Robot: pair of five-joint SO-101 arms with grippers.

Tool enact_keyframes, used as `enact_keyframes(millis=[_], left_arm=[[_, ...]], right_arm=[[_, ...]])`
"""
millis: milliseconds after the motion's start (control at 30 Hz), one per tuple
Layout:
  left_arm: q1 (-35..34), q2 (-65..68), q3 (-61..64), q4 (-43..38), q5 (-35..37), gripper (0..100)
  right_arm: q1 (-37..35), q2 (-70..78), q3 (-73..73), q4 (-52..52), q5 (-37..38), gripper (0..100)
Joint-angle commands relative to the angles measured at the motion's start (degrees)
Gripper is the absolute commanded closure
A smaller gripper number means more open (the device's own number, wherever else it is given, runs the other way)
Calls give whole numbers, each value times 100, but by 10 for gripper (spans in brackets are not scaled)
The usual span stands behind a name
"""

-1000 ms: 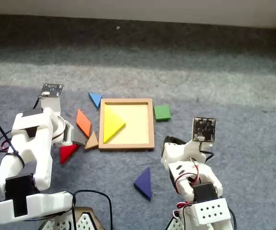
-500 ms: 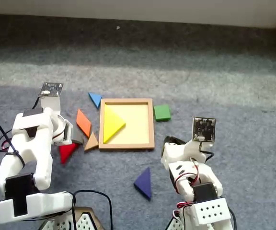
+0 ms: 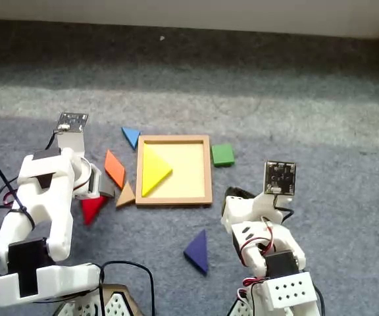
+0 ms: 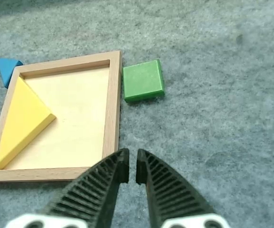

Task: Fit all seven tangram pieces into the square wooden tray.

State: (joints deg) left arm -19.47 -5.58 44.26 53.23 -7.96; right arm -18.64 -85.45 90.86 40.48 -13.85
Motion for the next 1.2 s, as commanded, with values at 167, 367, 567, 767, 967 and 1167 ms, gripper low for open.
enact_keyframes(millis=[167, 367, 567, 767, 967, 1167], left_arm=[[110, -57, -224, 62, -527, 695], [110, -13, -251, 26, -343, 696], [110, 4, -382, -79, 26, 694], [110, 13, -356, -79, 97, 695], [110, 13, -338, -62, 70, 733], [400, 400, -488, -53, 62, 811]], right_arm=[[40, -84, -22, -136, 70, 954], [40, -84, -22, -136, 70, 954], [40, -84, -22, -136, 70, 954], [40, -84, -22, -136, 70, 954], [40, -84, -22, -136, 70, 954], [40, -84, -22, -136, 70, 954]])
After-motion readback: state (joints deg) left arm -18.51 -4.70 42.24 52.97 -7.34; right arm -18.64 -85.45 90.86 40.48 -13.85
